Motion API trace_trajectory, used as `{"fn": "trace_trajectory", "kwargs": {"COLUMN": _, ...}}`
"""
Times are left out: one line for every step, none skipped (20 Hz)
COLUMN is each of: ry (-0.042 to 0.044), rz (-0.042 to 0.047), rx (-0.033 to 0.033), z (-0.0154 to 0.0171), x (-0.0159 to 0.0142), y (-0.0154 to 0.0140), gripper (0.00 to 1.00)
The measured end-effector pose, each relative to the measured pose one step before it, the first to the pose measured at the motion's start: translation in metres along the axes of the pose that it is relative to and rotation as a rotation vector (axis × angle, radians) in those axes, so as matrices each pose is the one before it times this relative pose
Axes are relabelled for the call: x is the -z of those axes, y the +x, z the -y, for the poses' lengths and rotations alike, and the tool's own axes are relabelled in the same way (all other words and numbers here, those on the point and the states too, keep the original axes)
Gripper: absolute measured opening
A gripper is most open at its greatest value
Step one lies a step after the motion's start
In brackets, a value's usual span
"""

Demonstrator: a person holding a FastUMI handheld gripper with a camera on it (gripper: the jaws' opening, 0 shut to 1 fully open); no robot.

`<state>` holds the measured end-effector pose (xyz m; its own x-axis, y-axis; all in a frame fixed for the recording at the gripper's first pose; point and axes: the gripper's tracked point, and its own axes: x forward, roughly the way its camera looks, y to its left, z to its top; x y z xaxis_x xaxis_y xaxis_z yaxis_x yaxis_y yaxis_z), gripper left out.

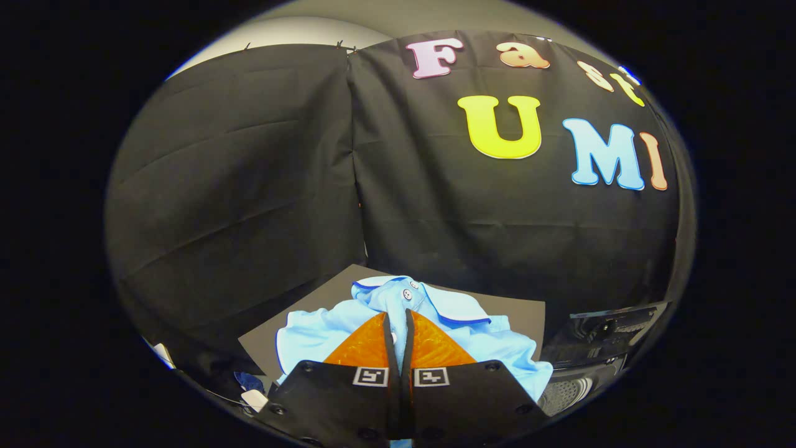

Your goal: Put the clothes into the washing machine and then close the washing machine lid.

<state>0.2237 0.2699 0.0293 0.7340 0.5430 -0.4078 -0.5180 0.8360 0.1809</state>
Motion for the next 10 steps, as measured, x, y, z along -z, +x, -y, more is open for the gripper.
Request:
{"fn": "trace_trajectory", "kwargs": {"ry": -0.0001, "rz": 0.00708, "rx": 0.00582, "z": 0.00519, "x": -0.00256, "y": -0.00418, "gripper": 0.01}}
{"fn": "trace_trajectory", "kwargs": {"ry": -0.00343, "rz": 0.003, "rx": 0.00671, "z": 0.0046, "x": -0.00036, "y": -0.00384, "gripper": 0.01}}
{"fn": "trace_trajectory", "kwargs": {"ry": -0.00381, "rz": 0.00523, "rx": 0.00595, "z": 0.00588, "x": -0.00177, "y": -0.00431, "gripper": 0.01}}
{"fn": "trace_trajectory", "kwargs": {"ry": -0.00272, "rz": 0.00925, "rx": 0.00713, "z": 0.00538, "x": -0.00141, "y": -0.00445, "gripper": 0.01}}
{"fn": "trace_trajectory", "kwargs": {"ry": -0.00314, "rz": 0.00669, "rx": 0.00673, "z": 0.00531, "x": -0.00176, "y": -0.00511, "gripper": 0.01}}
{"fn": "trace_trajectory", "kwargs": {"ry": -0.00043, "rz": 0.00555, "rx": 0.00783, "z": 0.00519, "x": -0.00041, "y": -0.00372, "gripper": 0.01}}
{"fn": "trace_trajectory", "kwargs": {"ry": 0.00166, "rz": 0.00351, "rx": 0.00888, "z": 0.00613, "x": -0.00089, "y": -0.00376, "gripper": 0.01}}
{"fn": "trace_trajectory", "kwargs": {"ry": 0.00265, "rz": 0.00263, "rx": 0.00729, "z": 0.00489, "x": 0.00052, "y": -0.00424, "gripper": 0.01}}
{"fn": "trace_trajectory", "kwargs": {"ry": 0.00361, "rz": 0.00229, "rx": 0.00789, "z": 0.00601, "x": -0.00117, "y": -0.00324, "gripper": 0.01}}
{"fn": "trace_trajectory", "kwargs": {"ry": 0.00546, "rz": 0.00244, "rx": 0.00848, "z": 0.00649, "x": 0.00018, "y": -0.00347, "gripper": 0.01}}
